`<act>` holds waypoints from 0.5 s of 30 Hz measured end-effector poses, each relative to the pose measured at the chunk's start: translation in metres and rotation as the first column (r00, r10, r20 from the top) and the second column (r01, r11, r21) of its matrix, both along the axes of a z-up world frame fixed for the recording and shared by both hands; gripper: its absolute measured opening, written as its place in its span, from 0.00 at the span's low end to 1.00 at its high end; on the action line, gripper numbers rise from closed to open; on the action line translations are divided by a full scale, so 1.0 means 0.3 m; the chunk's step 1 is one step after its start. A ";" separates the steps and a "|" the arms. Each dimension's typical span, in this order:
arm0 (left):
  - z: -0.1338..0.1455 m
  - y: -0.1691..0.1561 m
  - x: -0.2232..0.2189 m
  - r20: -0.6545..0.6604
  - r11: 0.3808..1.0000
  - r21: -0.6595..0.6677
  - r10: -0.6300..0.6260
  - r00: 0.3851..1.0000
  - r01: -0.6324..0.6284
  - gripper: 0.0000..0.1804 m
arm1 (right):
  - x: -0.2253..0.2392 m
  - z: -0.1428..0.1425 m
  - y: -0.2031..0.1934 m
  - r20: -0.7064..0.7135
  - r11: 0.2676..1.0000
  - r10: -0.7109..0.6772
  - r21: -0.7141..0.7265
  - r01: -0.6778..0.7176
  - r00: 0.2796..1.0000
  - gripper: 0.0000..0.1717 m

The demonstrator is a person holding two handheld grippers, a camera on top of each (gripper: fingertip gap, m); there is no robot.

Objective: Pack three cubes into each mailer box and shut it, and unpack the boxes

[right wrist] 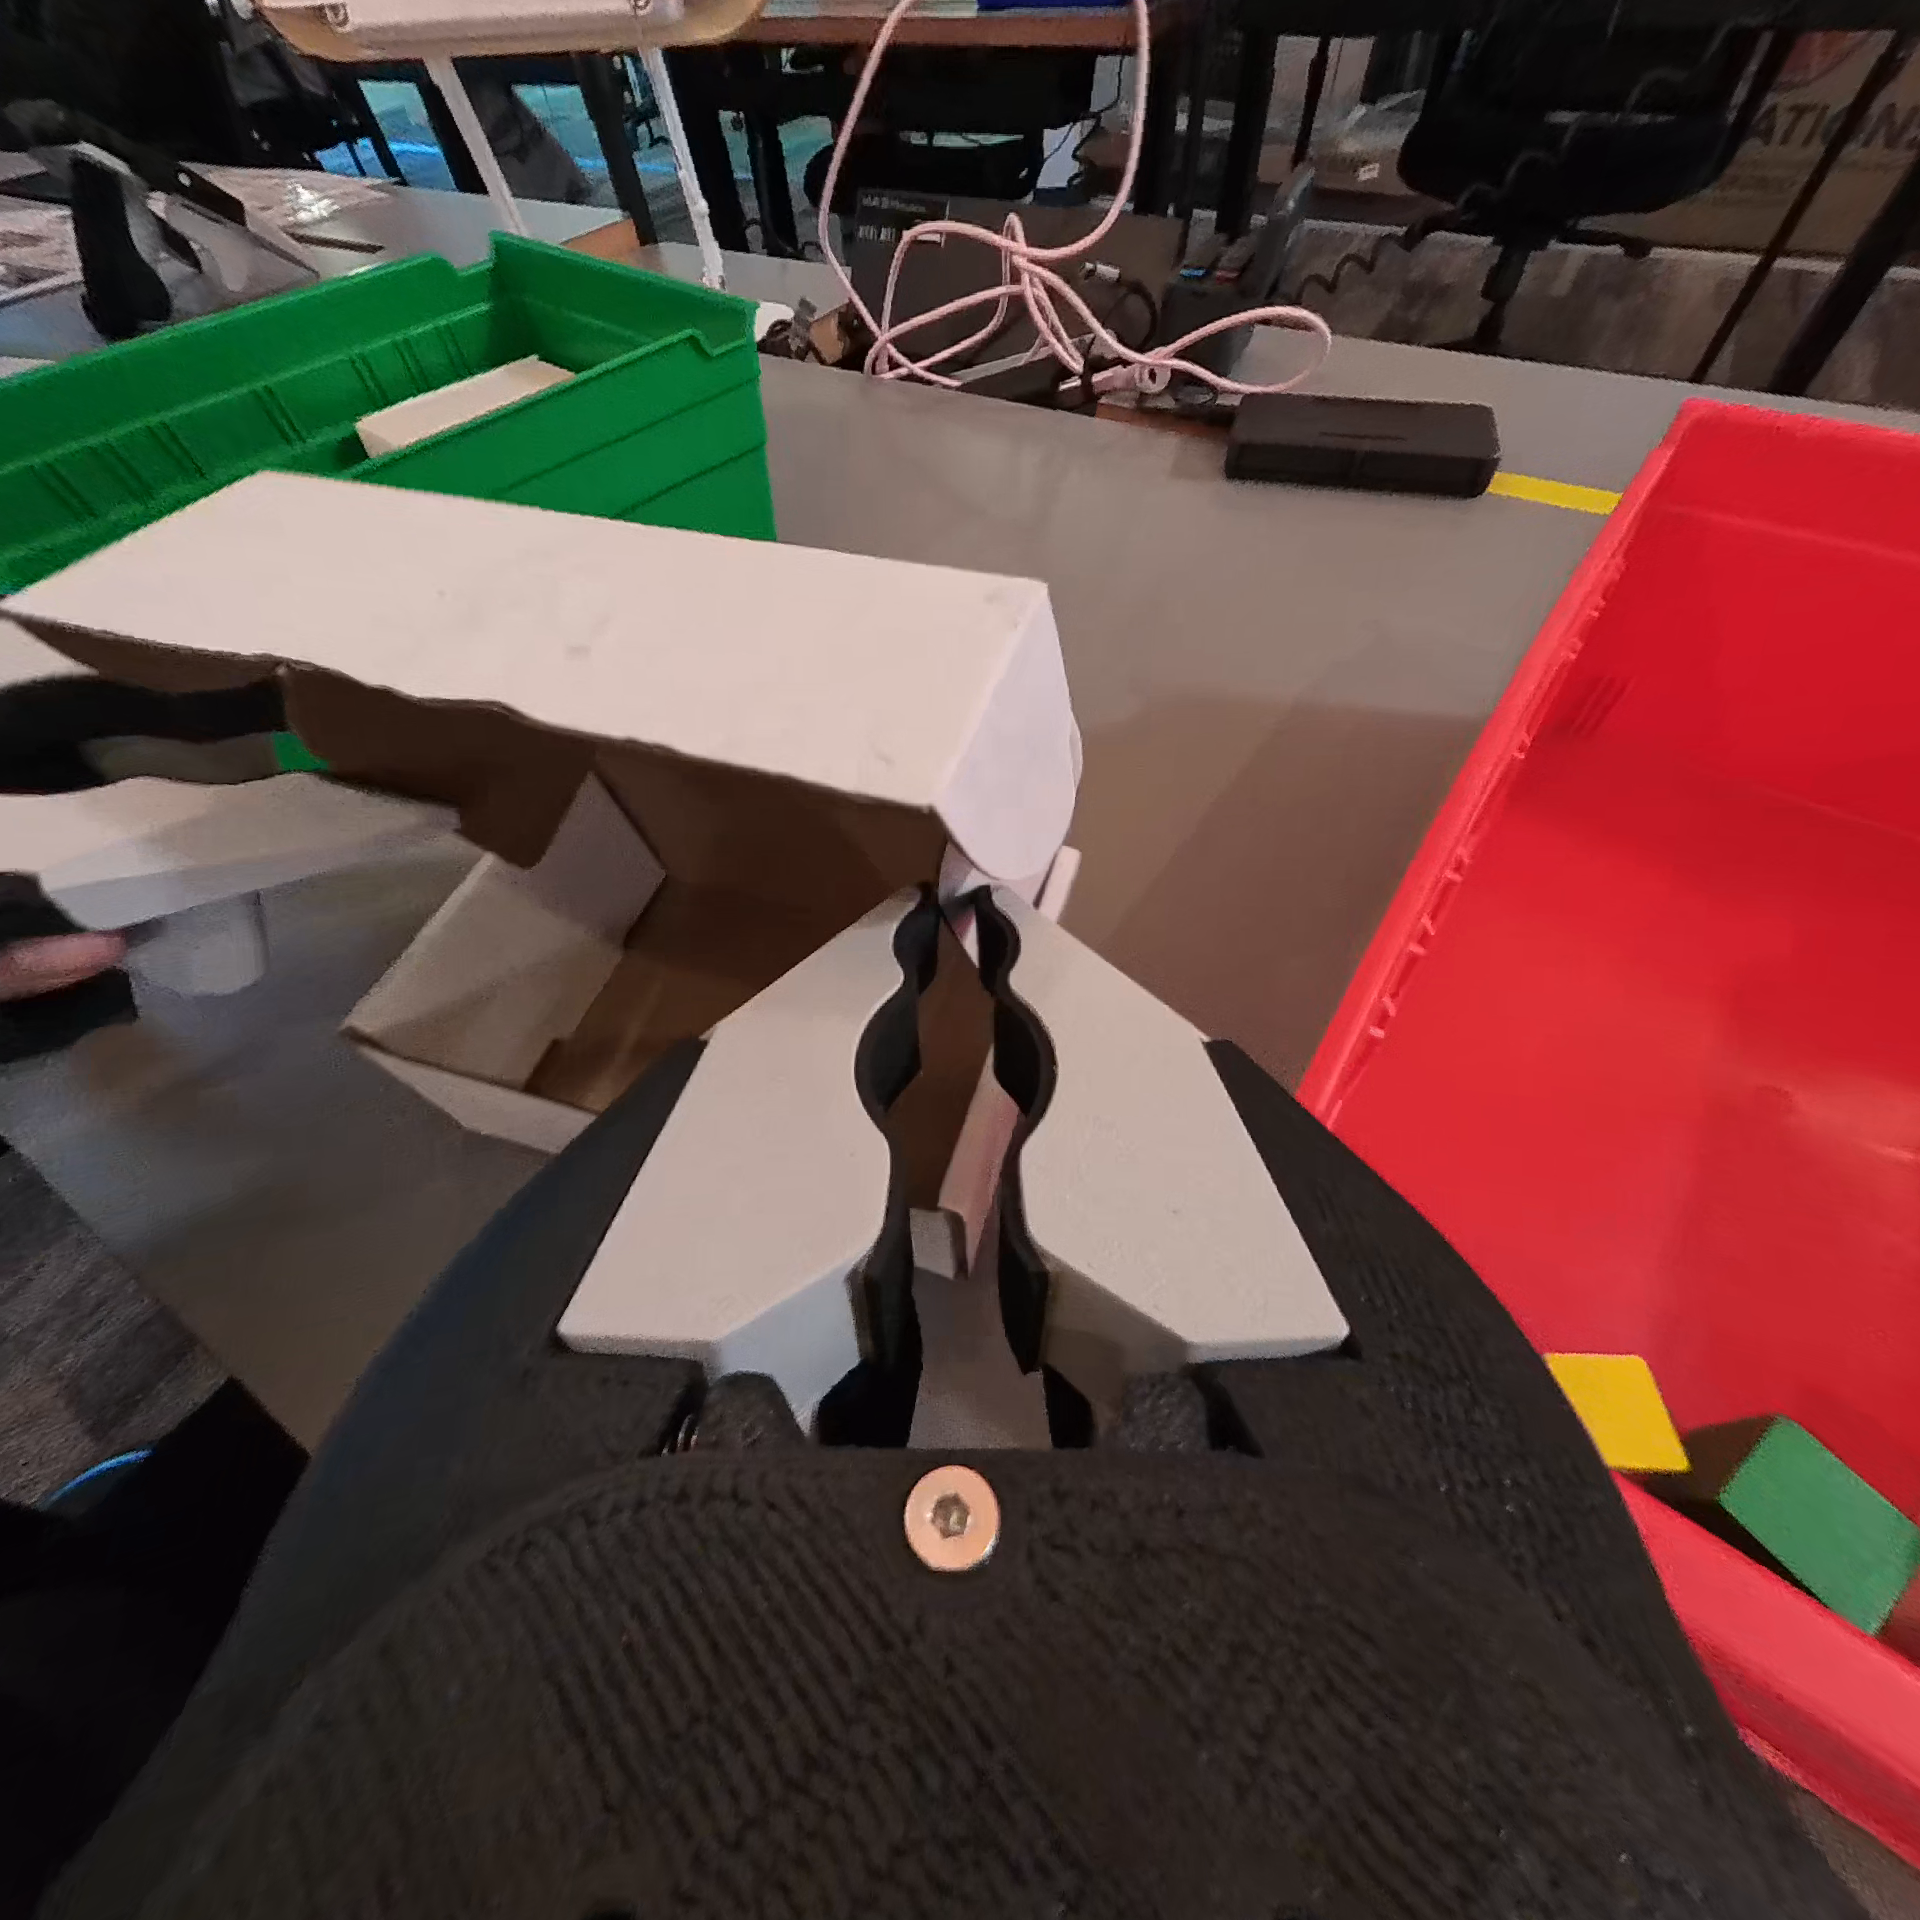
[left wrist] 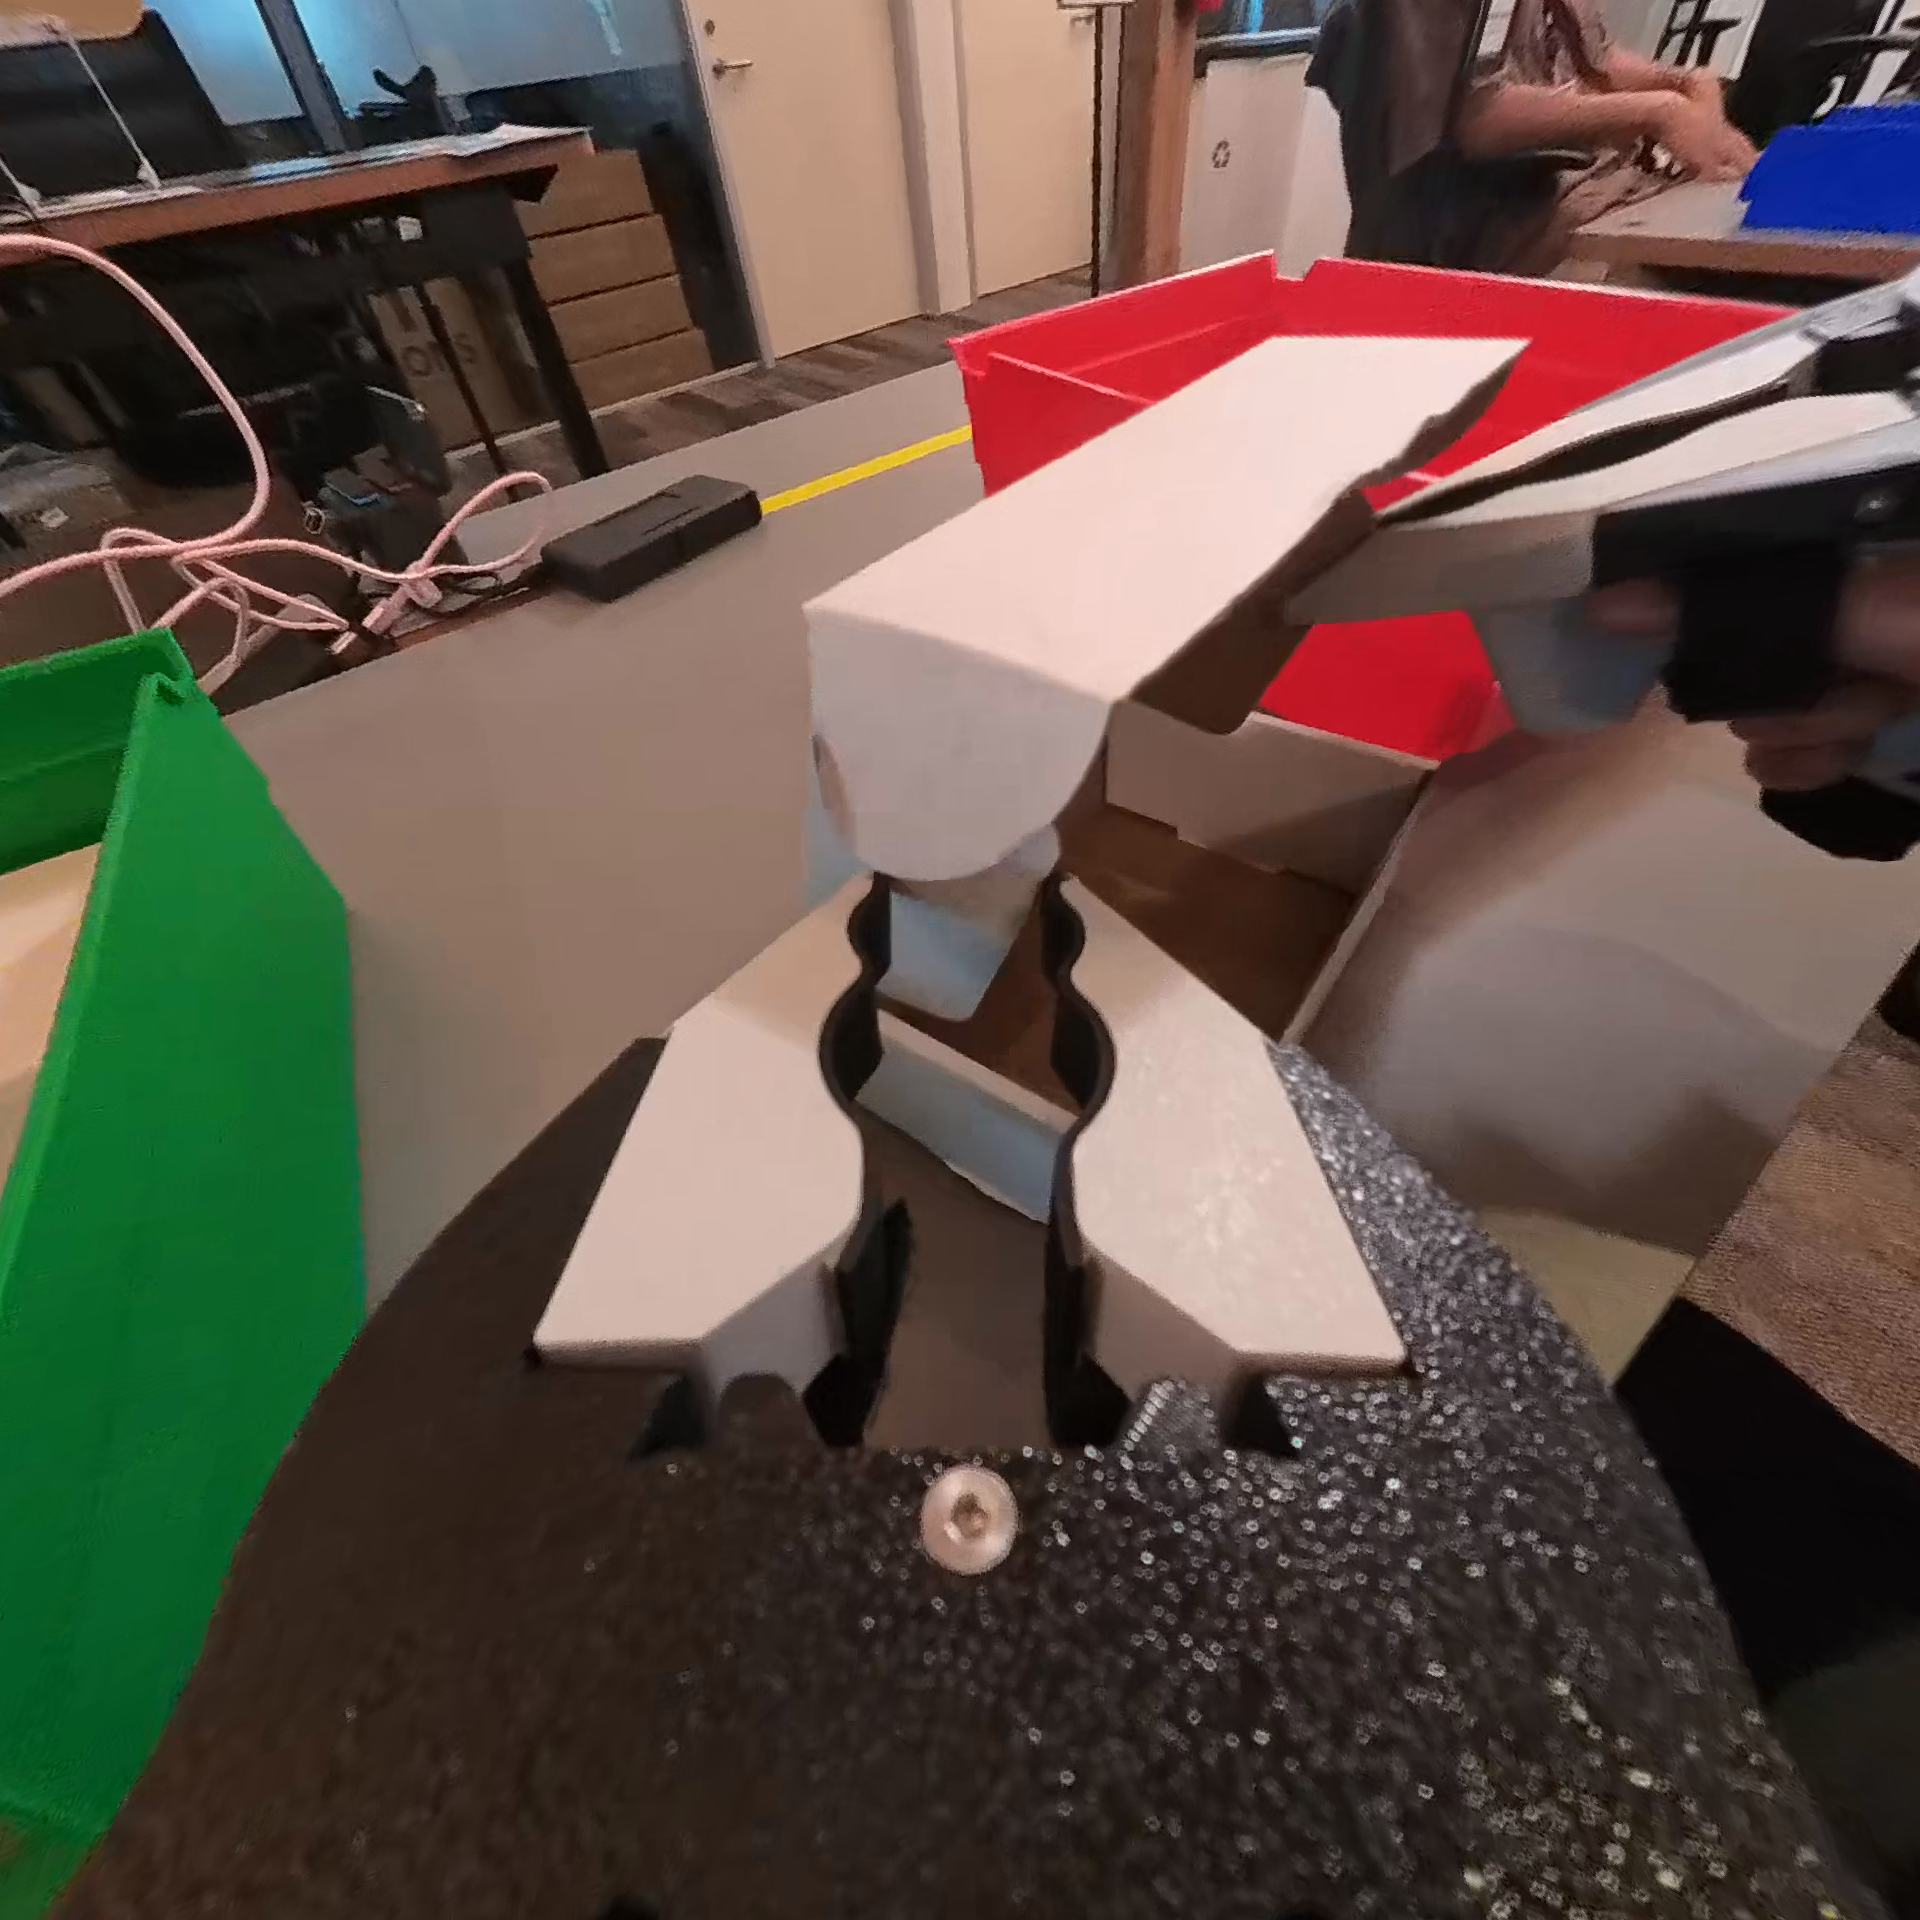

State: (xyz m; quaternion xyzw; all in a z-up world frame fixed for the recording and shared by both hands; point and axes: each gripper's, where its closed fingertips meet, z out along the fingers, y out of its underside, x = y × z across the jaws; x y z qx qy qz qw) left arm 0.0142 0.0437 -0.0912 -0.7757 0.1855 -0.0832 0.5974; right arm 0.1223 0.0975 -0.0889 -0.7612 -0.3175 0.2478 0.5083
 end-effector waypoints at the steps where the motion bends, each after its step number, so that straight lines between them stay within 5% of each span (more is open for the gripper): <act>1: -0.008 0.004 -0.005 -0.014 1.000 -0.011 0.000 1.000 0.000 0.14 | 0.000 -0.006 -0.003 0.012 1.000 0.001 0.005 -0.001 1.000 0.03; 6: -0.121 -0.045 -0.028 -0.025 0.977 -0.202 -0.074 0.997 0.068 0.09 | -0.002 -0.115 -0.057 0.113 0.992 0.066 -0.112 -0.053 0.991 0.07; 8: -0.124 -0.098 -0.050 -0.028 0.963 -0.242 -0.134 0.991 0.123 0.09 | 0.001 -0.119 -0.116 0.082 0.976 0.127 -0.188 -0.110 0.988 0.24; 11: -0.024 -0.147 -0.150 -0.105 0.987 -0.127 -0.109 0.988 0.096 0.02 | 0.045 -0.045 -0.203 0.051 0.961 0.212 -0.190 -0.199 0.976 0.31; 15: 0.204 -0.190 -0.171 -0.049 0.976 0.181 -0.113 0.992 0.120 0.00 | 0.090 0.163 -0.216 -0.072 0.974 0.222 0.054 -0.218 0.972 0.11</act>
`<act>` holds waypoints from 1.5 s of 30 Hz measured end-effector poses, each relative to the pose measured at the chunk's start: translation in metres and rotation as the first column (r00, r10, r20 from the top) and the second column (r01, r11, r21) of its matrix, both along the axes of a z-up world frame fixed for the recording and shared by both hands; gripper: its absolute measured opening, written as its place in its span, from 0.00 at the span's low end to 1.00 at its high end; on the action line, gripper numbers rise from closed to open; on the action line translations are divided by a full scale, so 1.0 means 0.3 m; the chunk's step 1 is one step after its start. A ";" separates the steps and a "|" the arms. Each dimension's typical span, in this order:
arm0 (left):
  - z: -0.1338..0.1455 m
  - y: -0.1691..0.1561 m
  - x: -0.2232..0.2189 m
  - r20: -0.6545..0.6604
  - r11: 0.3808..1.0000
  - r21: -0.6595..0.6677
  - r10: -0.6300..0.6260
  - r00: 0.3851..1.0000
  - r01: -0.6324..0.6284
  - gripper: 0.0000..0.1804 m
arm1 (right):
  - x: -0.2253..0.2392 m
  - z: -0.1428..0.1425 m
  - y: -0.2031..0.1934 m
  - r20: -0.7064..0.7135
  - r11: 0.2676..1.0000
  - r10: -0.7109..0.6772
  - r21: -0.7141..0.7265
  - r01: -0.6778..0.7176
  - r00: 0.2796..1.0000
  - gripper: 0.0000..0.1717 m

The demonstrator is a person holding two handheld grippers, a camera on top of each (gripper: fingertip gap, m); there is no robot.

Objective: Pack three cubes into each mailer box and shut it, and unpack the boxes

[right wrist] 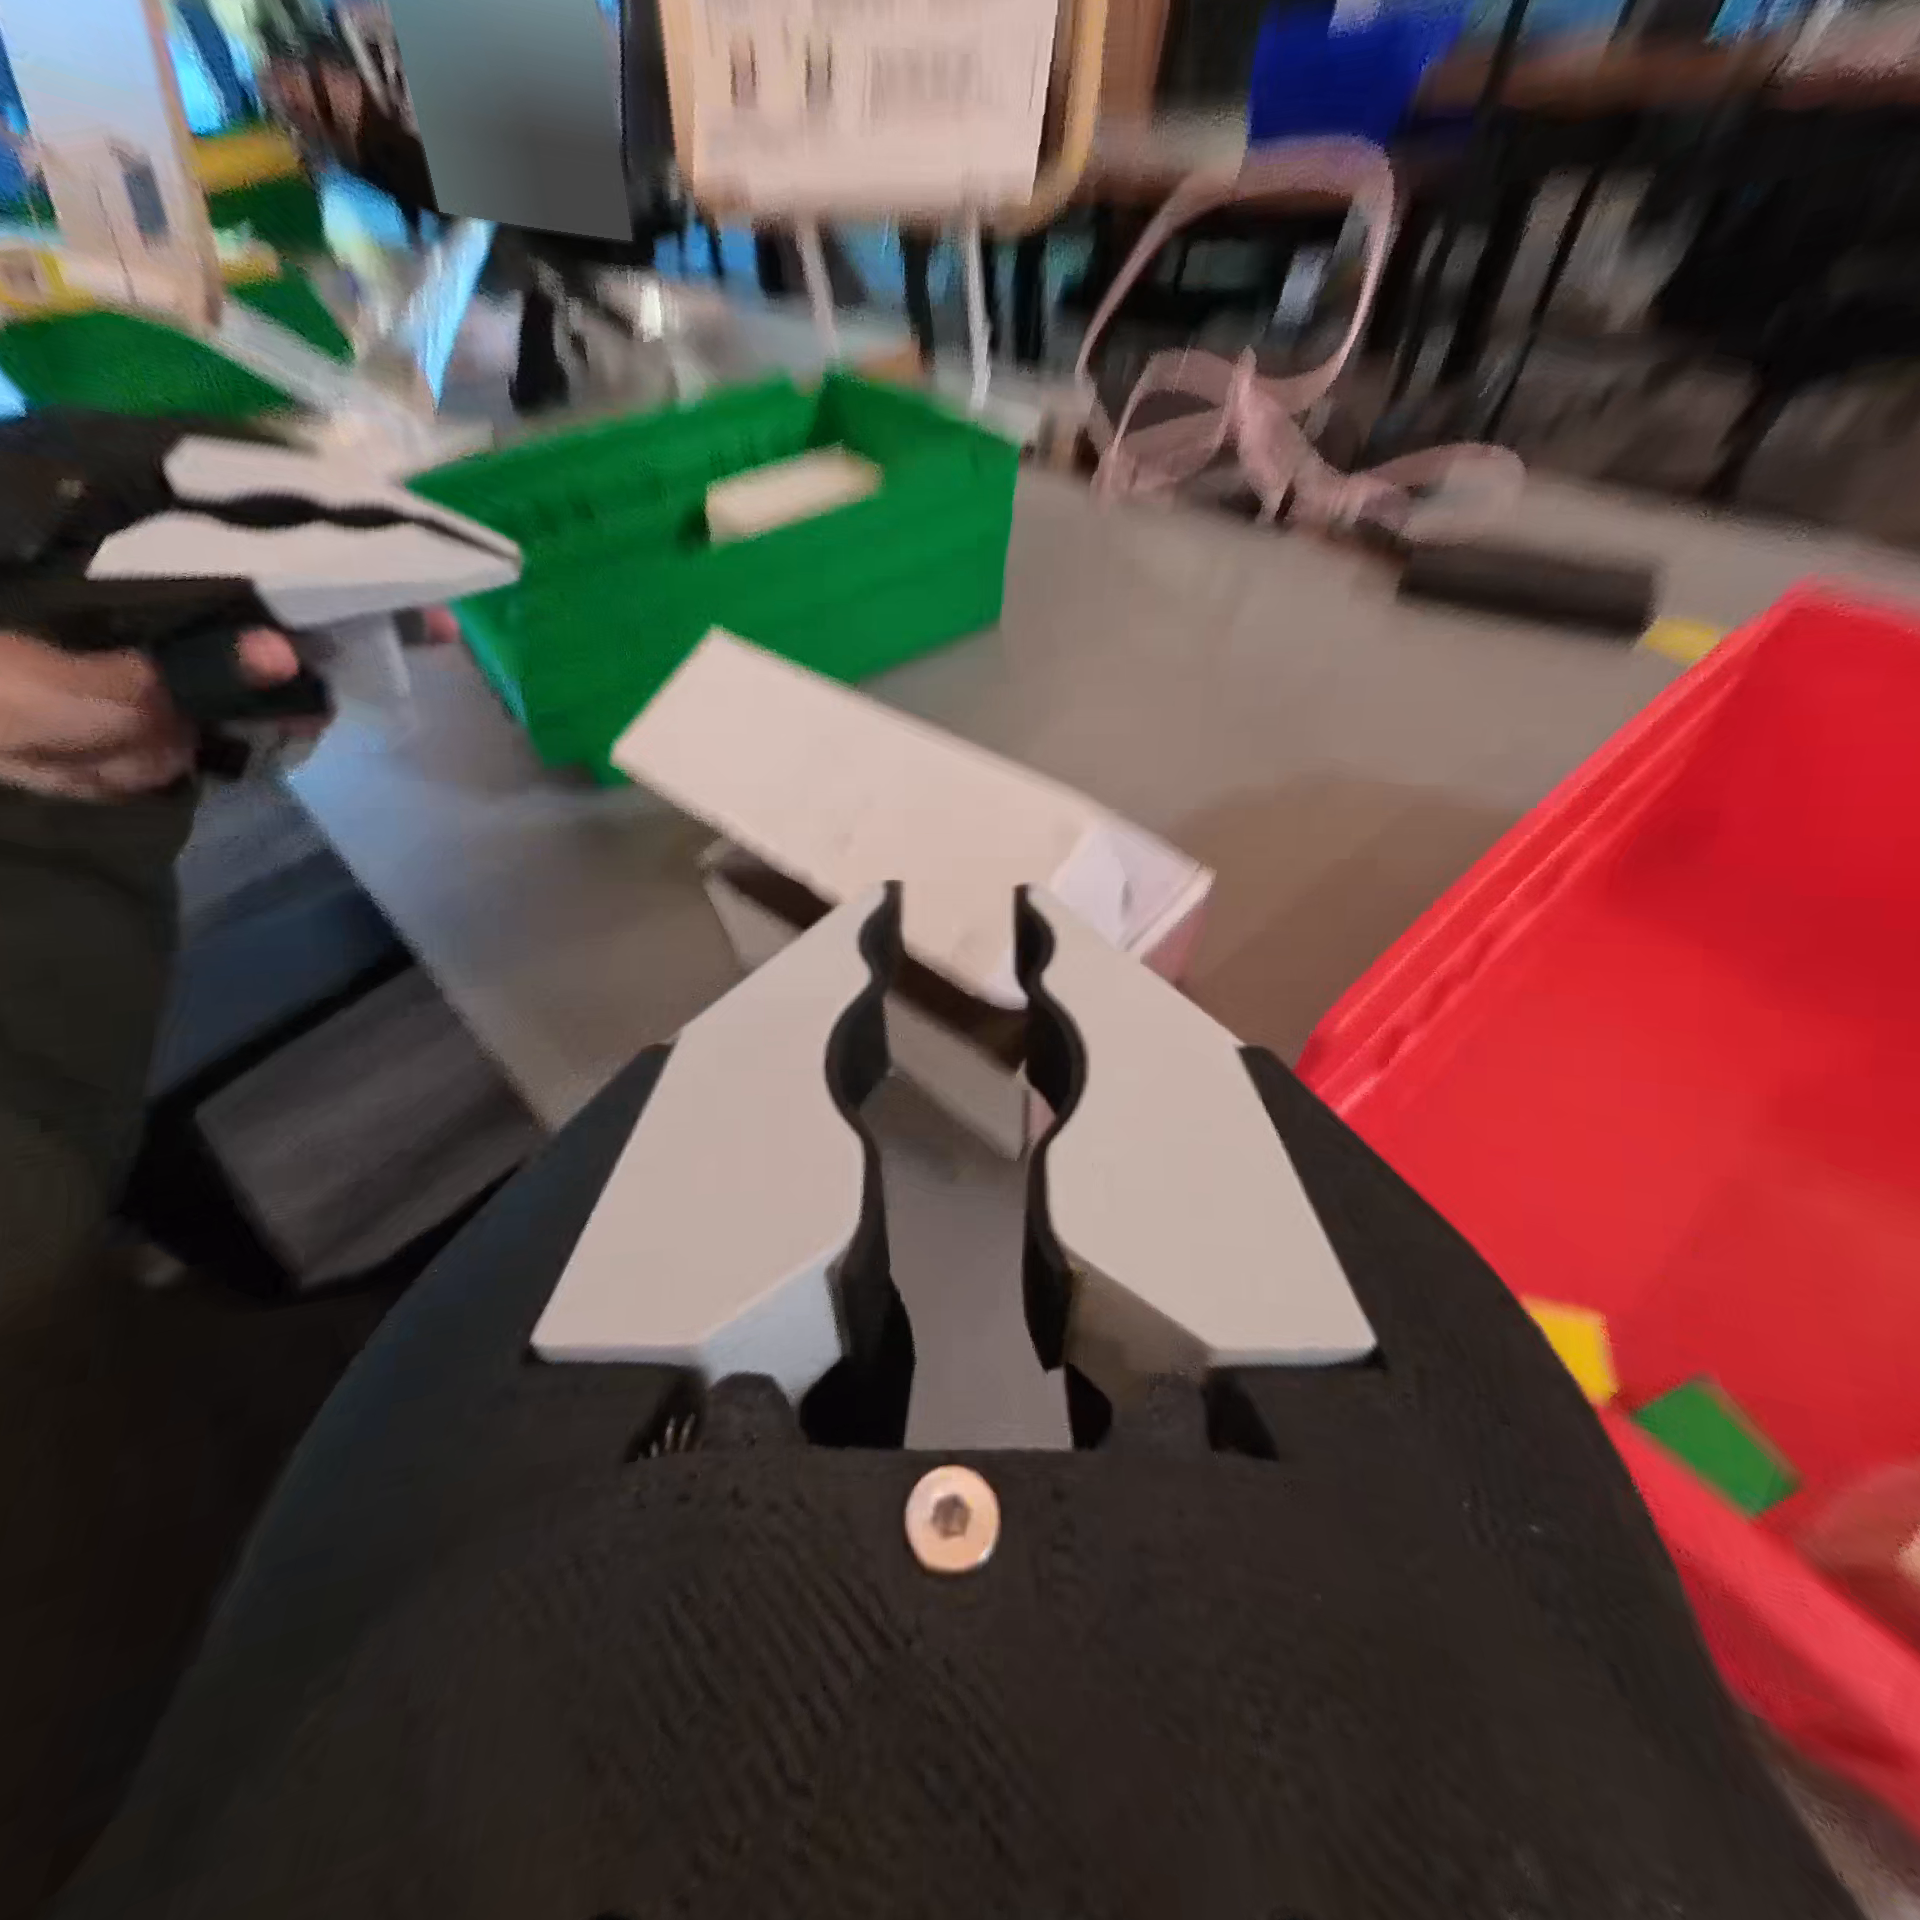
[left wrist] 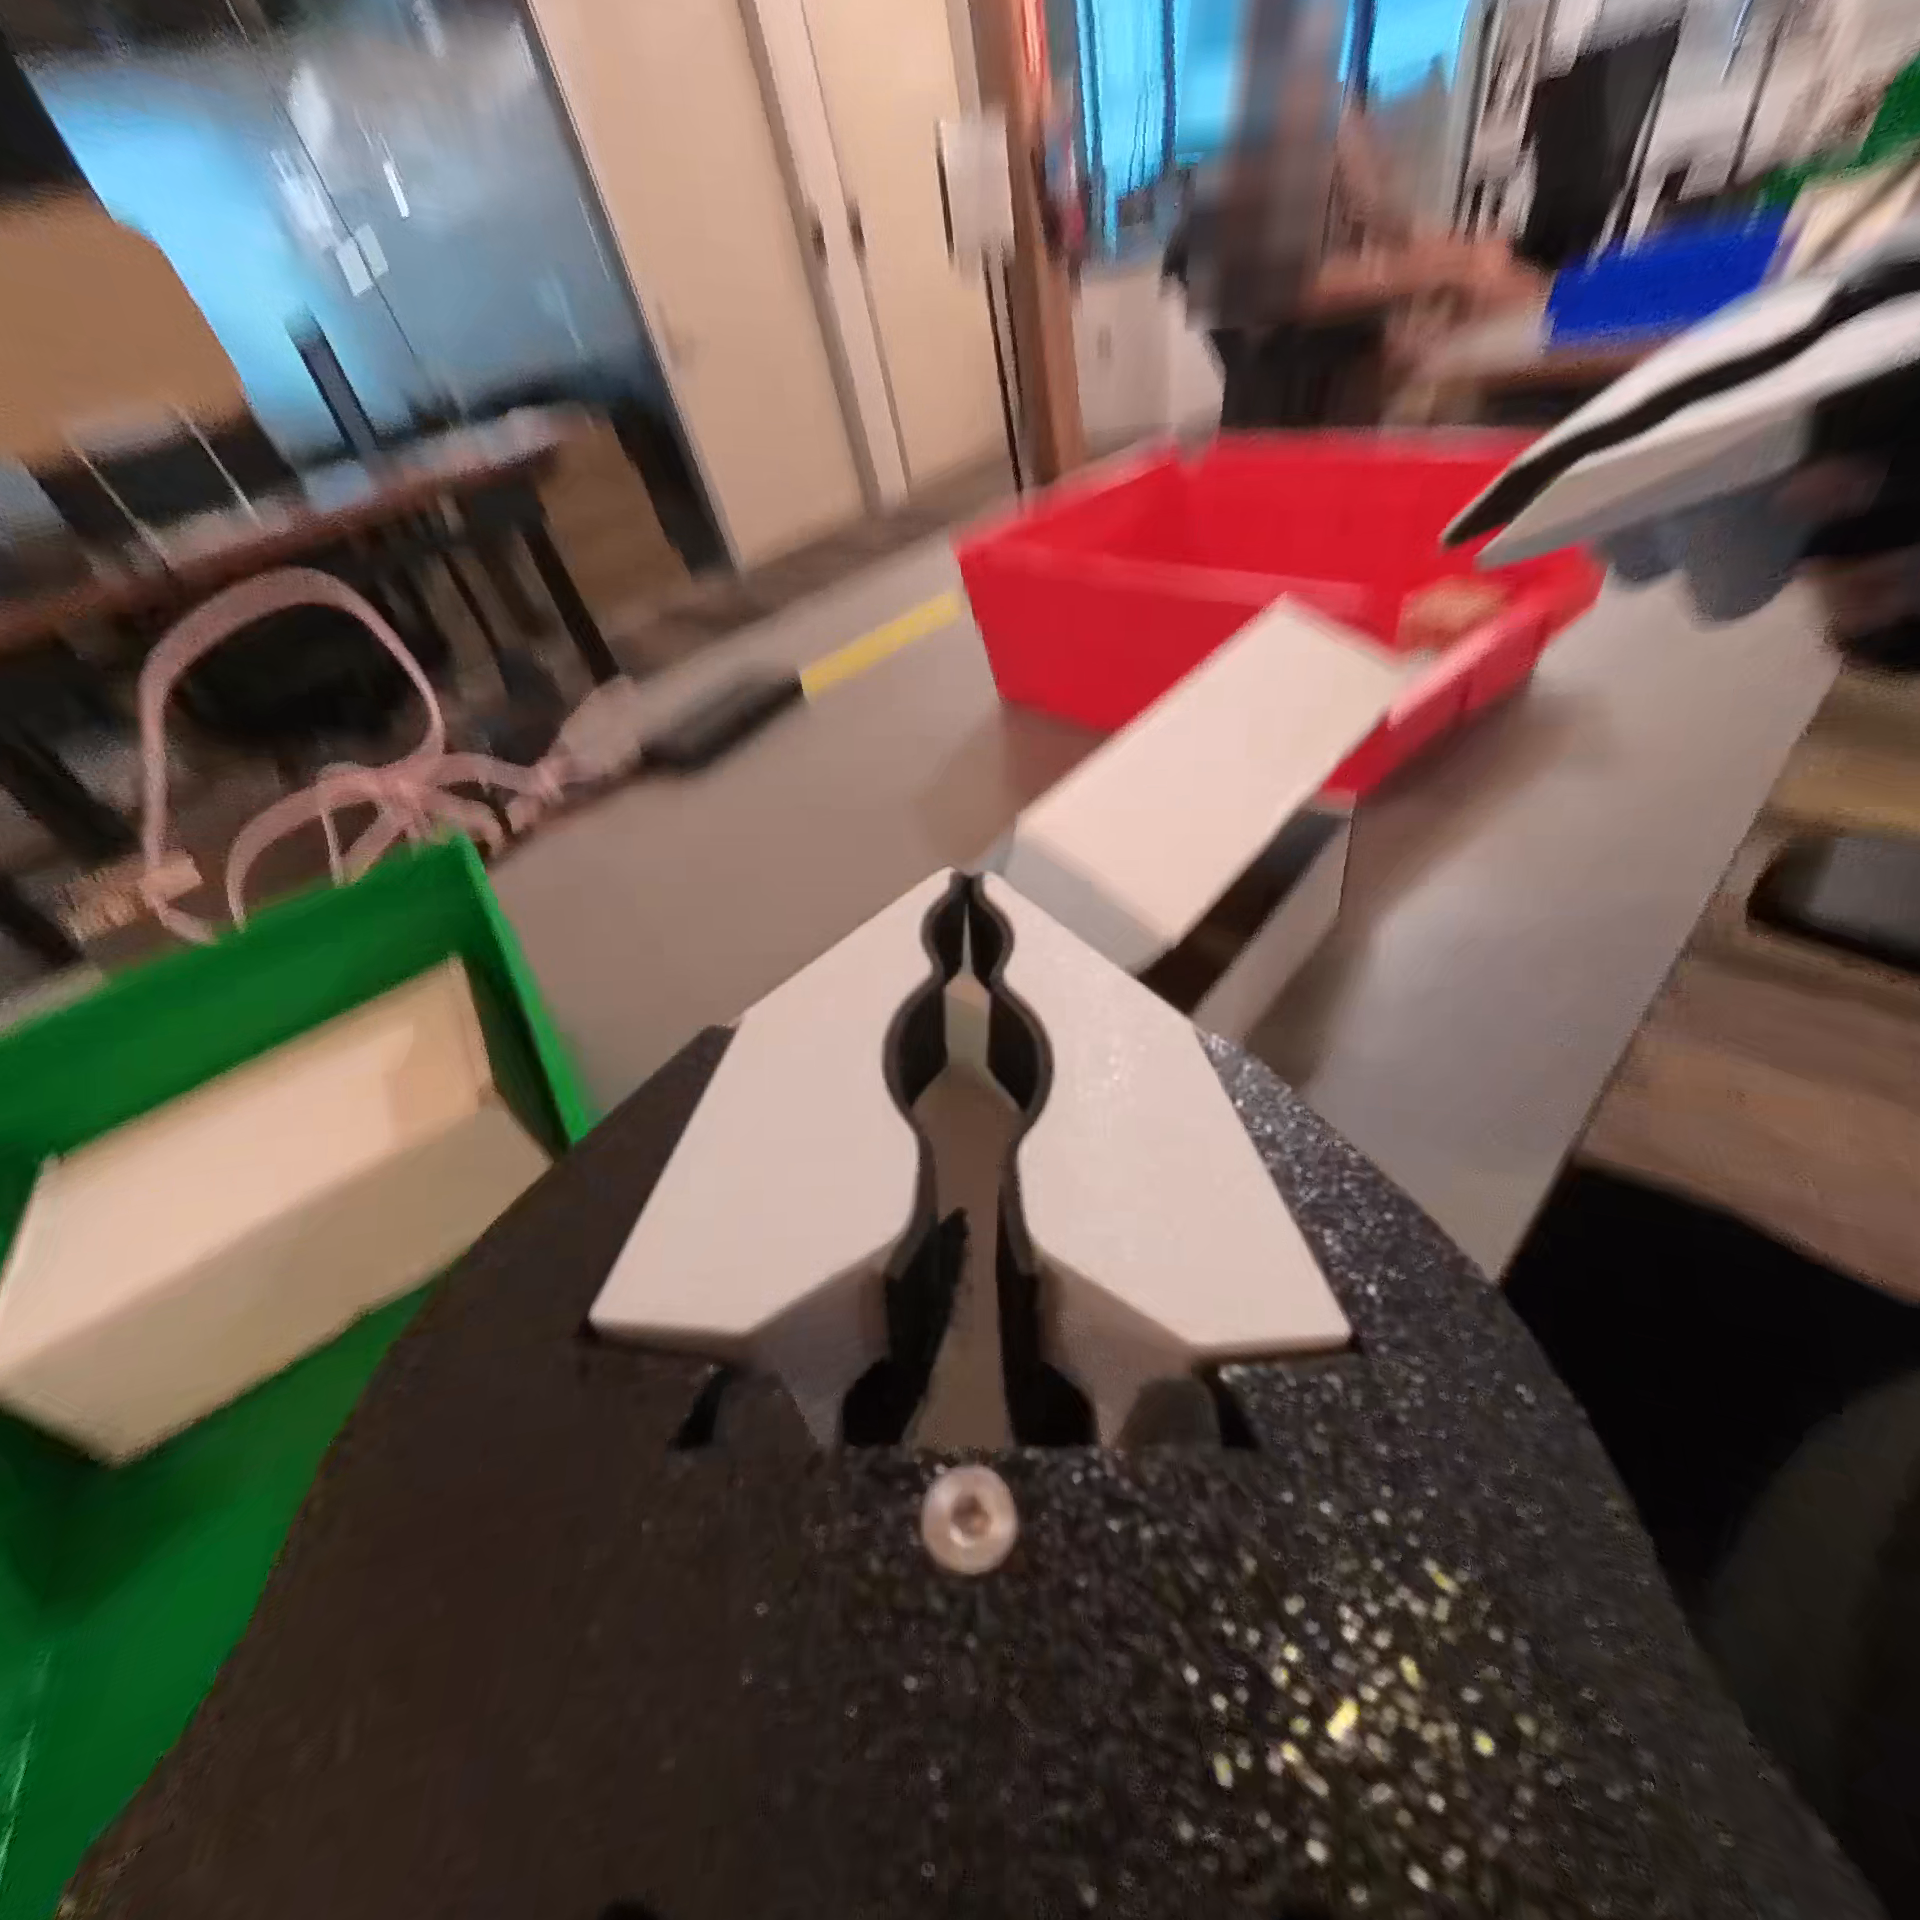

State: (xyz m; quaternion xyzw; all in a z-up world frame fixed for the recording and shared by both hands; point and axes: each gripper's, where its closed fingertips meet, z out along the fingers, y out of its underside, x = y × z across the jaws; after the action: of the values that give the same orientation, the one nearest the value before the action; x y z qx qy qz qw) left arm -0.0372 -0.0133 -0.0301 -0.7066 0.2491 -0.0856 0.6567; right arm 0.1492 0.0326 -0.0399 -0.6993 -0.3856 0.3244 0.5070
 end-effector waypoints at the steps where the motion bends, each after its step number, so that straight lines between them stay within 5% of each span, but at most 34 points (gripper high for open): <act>1: 0.053 0.001 0.015 0.041 0.996 0.088 -0.013 0.999 0.010 0.00 | 0.000 0.053 0.017 -0.053 0.996 -0.026 0.081 0.030 0.998 0.06; 4: 0.109 0.058 0.045 0.082 0.982 0.182 0.032 0.996 -0.047 0.00 | -0.032 0.139 0.073 -0.115 0.964 -0.087 0.240 0.112 0.990 0.04; 7: 0.072 0.145 0.087 -0.030 0.983 0.164 0.091 0.995 -0.085 0.00 | -0.099 0.116 0.138 -0.053 0.946 -0.127 0.295 0.137 0.991 0.04; 12: -0.058 0.208 0.165 -0.092 0.999 0.012 0.031 0.995 -0.030 0.00 | -0.173 -0.079 0.173 0.138 0.991 -0.086 0.118 0.070 0.987 0.06; 21: -0.278 0.191 0.183 -0.070 0.972 -0.232 -0.058 0.996 0.041 0.00 | -0.163 -0.238 0.136 0.137 0.997 -0.008 -0.073 0.018 0.990 0.09; 27: -0.317 0.183 0.191 -0.035 0.967 -0.246 -0.078 0.996 0.067 0.00 | -0.162 -0.274 0.125 0.116 0.997 -0.002 -0.079 0.011 0.993 0.11; 33: -0.329 0.179 0.193 0.173 0.937 -0.310 -0.111 0.979 0.161 0.00 | -0.156 -0.286 0.124 0.070 0.992 0.016 -0.124 -0.007 0.997 0.09; 41: -0.326 0.171 0.207 0.108 0.944 -0.279 -0.152 0.982 0.177 0.00 | -0.162 -0.284 0.112 0.073 0.994 0.032 -0.109 -0.024 0.997 0.13; 45: -0.283 0.075 0.339 0.003 0.898 -0.136 -0.421 0.907 0.418 0.60 | -0.141 -0.274 0.092 0.166 0.999 0.035 -0.031 -0.030 0.985 0.29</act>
State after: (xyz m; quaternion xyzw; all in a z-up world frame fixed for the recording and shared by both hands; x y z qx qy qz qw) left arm 0.0647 0.0092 -0.1150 -0.6798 0.3977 -0.2322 0.5708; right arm 0.1067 0.0601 -0.1221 -0.7247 -0.4334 0.2782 0.4577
